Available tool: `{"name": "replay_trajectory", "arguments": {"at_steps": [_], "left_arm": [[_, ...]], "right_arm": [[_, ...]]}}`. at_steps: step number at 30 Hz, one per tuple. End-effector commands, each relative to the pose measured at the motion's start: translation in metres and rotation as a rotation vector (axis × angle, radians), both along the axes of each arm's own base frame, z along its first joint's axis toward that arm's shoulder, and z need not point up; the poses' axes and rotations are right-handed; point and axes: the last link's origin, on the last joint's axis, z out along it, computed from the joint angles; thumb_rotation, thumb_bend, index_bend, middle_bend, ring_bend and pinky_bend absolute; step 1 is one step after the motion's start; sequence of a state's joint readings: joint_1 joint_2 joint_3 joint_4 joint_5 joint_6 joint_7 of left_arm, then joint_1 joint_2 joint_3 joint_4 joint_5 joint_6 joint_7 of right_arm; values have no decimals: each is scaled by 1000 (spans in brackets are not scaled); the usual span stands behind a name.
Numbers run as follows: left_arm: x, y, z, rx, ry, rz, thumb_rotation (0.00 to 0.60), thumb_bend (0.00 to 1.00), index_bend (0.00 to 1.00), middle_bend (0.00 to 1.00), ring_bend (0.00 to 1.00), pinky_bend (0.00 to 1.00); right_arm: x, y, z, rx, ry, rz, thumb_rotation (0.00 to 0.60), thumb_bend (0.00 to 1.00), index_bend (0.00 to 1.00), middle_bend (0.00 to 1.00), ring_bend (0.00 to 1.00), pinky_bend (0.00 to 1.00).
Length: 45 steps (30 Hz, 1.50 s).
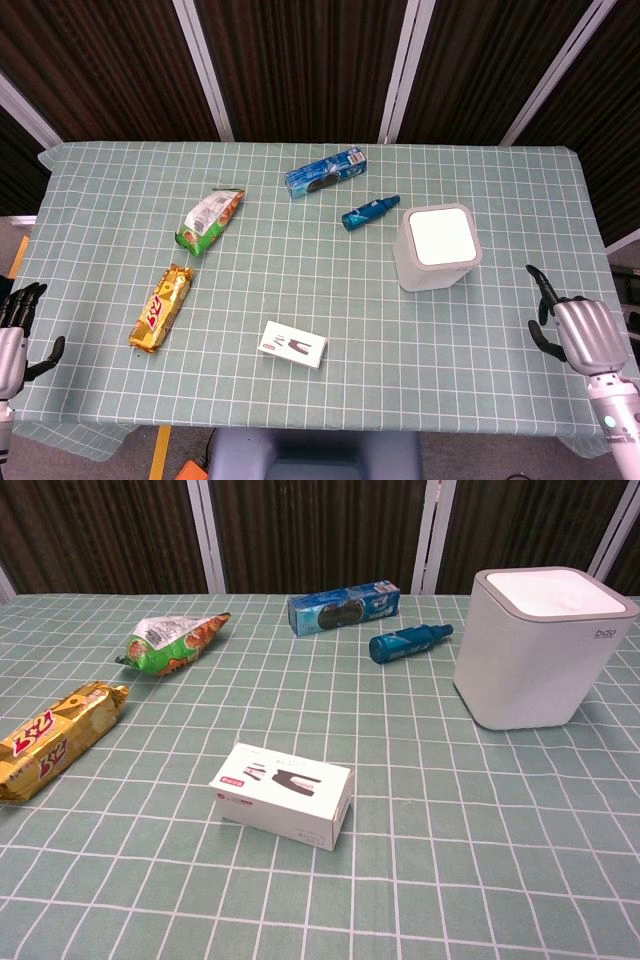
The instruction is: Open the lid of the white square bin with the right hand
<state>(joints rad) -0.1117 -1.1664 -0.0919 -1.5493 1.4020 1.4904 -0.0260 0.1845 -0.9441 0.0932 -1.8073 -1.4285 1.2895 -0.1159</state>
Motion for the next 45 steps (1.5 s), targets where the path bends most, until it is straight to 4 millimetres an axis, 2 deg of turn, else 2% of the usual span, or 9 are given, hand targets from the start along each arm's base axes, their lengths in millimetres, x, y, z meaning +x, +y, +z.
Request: {"name": "replay_trajectory", "arguments": {"at_steps": [1,6,12,17,27,37,45], "left_arm": [[1,0,-1,-10,-4,5,600,400,78,70,65,267],[1,1,-3,-32,4,2,600,401,78,72,66,267],[1,0,-2,-48,-3,21,600,404,79,72,66,267],[1,0,-1,-44,-8,27,600,404,79,73,67,267],[1,0,-2,-60,-8,28,600,405,90,73,67,267],[1,0,-1,-60,-16,29,600,404,90,73,68,267],[2,0,-2,-60,-15,27,600,405,91,73,68,267]], "right_arm": [[23,-34,-2,51,5,-9,600,522,0,714,759,714],[41,-52,-20,122,6,2,600,523,0,714,759,713],[53,-62,-38,170,10,10,600,523,0,714,758,714],[55,-67,-50,206,33,-5,600,523,0,714,758,714],[61,-91,-73,212,37,-28,600,523,0,714,758,714],[63,-92,-84,231,34,-28,600,523,0,714,758,713],[56,-87,-87,238,44,-31,600,523,0,714,759,714]]}}
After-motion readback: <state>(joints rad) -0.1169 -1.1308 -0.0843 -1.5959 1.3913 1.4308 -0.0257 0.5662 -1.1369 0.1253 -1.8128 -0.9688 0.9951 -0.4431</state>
